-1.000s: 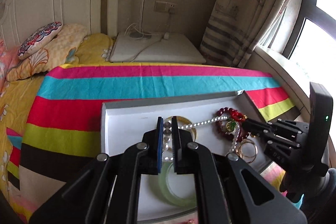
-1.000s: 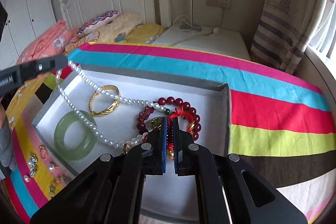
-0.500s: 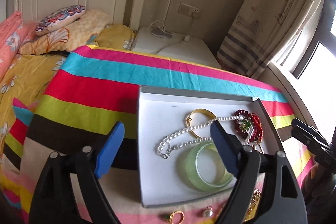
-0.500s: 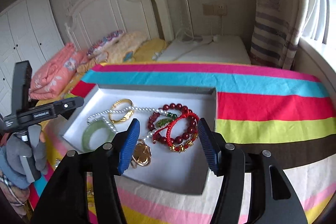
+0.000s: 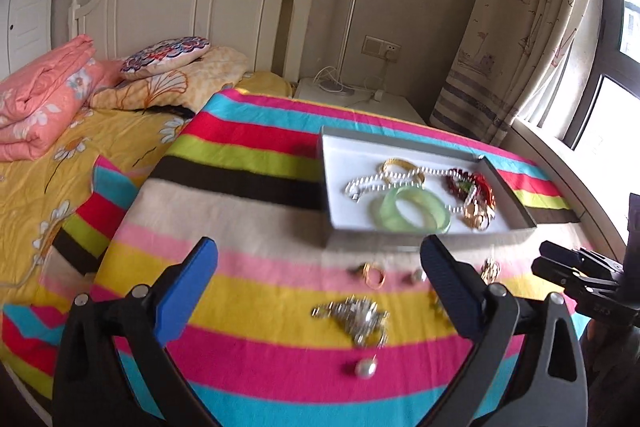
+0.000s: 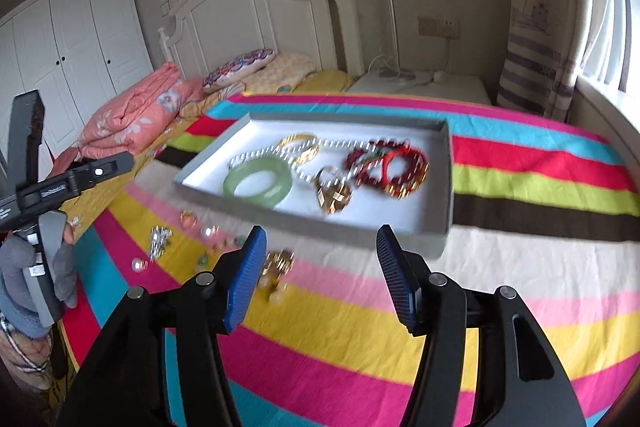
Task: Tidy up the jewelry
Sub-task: 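Grasp the gold safety-pin brooch with the right gripper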
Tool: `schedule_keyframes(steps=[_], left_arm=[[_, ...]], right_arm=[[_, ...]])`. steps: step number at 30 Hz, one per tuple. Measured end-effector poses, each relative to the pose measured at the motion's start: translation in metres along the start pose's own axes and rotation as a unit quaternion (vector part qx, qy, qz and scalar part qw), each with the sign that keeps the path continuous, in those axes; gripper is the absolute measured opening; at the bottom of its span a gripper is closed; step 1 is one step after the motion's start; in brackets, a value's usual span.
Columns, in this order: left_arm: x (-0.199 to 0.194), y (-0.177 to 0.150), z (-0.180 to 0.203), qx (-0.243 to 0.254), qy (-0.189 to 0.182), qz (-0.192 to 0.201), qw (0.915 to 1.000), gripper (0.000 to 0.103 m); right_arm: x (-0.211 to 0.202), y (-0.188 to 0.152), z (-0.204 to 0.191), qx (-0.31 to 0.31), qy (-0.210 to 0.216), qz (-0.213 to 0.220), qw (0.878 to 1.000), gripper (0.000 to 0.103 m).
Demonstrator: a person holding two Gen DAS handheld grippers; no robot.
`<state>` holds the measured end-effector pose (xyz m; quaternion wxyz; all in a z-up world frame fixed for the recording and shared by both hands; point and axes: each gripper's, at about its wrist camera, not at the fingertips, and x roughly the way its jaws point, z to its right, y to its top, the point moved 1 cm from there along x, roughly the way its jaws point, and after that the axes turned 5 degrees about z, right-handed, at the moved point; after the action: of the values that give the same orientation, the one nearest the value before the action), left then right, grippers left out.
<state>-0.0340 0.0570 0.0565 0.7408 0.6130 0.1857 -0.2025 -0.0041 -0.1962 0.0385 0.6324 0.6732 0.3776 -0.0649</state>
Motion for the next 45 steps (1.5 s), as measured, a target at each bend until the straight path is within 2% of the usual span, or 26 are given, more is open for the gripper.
schedule_keyframes(steps=[5,8,15,21,30,36,40,41,43,45], left_arm=[[-0.003,-0.028,-0.026,-0.059,-0.018,-0.018,0.9980,0.100],[-0.010,-0.031,-0.037,-0.085,-0.035,0.002,0.9957,0.100],[-0.009,-0.034,-0.037,-0.091,-0.052,-0.005,0.9945,0.100],[-0.010,-0.034,-0.039,-0.102,-0.066,0.001,0.9926,0.100],[-0.012,-0.034,-0.041,-0.107,-0.082,0.006,0.9909,0.100],[-0.013,-0.034,-0.041,-0.107,-0.090,0.007,0.9902,0.100],[-0.014,-0.034,-0.041,-0.108,-0.090,0.007,0.9901,0.100],[-0.014,-0.034,-0.041,-0.108,-0.091,0.007,0.9899,0.100],[-0.013,-0.034,-0.042,-0.110,-0.095,0.004,0.9894,0.100],[-0.012,-0.034,-0.042,-0.114,-0.096,0.000,0.9888,0.100]], right_arm=[[0.010,-0.014,-0.018,0.005,0.004,-0.035,0.999,0.056],[0.013,-0.014,-0.030,0.037,0.046,-0.052,0.997,0.057],[0.023,-0.006,-0.066,0.026,0.063,-0.056,0.996,0.057],[0.042,-0.010,-0.069,0.036,0.026,-0.087,0.995,0.057],[0.065,-0.007,-0.061,0.012,-0.050,-0.090,0.995,0.057],[0.076,0.005,-0.053,0.028,-0.063,-0.096,0.993,0.058],[0.083,0.004,-0.059,-0.017,-0.093,-0.106,0.990,0.058],[0.082,0.003,-0.059,-0.023,-0.092,-0.103,0.990,0.056],[0.077,0.000,-0.059,-0.027,-0.090,-0.099,0.991,0.044],[0.070,-0.001,-0.053,-0.019,-0.083,-0.091,0.992,0.029]])
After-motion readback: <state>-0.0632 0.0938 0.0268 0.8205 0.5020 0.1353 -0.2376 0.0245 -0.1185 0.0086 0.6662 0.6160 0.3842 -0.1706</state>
